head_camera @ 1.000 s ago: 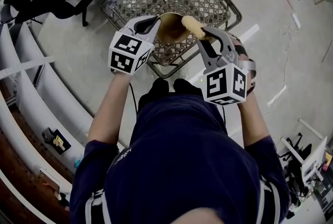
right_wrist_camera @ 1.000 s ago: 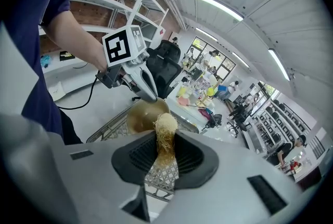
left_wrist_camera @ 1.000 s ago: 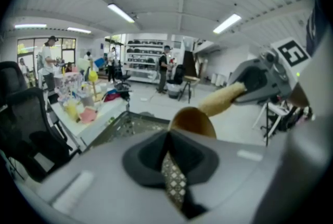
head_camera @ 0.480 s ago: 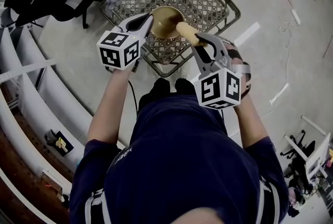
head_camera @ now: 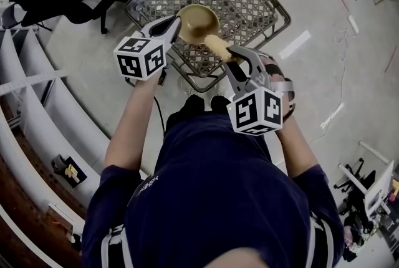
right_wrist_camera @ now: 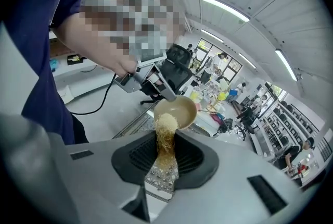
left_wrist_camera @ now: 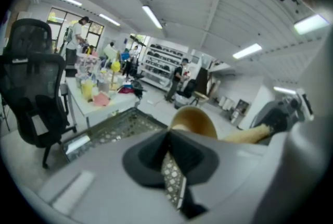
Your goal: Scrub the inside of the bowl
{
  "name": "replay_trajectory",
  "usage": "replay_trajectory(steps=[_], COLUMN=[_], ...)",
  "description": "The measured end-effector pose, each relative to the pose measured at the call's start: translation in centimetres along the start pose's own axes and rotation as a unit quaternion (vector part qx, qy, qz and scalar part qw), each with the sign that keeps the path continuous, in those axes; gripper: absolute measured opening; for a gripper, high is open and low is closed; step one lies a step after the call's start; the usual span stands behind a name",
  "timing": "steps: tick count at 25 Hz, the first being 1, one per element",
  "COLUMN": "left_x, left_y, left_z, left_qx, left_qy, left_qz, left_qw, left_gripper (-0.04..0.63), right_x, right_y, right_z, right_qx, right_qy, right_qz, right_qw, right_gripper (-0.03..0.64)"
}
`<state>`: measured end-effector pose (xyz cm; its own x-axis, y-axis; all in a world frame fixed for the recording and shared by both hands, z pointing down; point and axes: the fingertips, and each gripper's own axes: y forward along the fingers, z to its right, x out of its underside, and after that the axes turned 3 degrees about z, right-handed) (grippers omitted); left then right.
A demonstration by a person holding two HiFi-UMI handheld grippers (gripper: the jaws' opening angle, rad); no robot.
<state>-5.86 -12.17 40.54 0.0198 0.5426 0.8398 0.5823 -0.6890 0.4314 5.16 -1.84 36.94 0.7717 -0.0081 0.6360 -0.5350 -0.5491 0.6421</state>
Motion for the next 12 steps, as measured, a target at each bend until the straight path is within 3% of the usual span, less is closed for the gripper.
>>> replay_trajectory(steps=[6, 12], left_x=[0.0, 1.3], left_y=[-0.7, -0.2], left_z=[-0.4, 0.9], left_qx=[0.012, 0.030], left_qy=[-0.031, 0.029], left_qz=[0.009, -0.024], left_qw=[0.9994, 0.9988], left_gripper=[0.012, 0.012], right_x=[-0.9, -0.7], right_y=[0.7, 1.3], right_z=[-0.2, 2.5], right_qx=[0.000, 0.025], right_qy=[0.001, 0.029], right_qz=[-0.001, -0.002], right_qw=[1.000, 0.999], right_gripper=[0.075, 0.075])
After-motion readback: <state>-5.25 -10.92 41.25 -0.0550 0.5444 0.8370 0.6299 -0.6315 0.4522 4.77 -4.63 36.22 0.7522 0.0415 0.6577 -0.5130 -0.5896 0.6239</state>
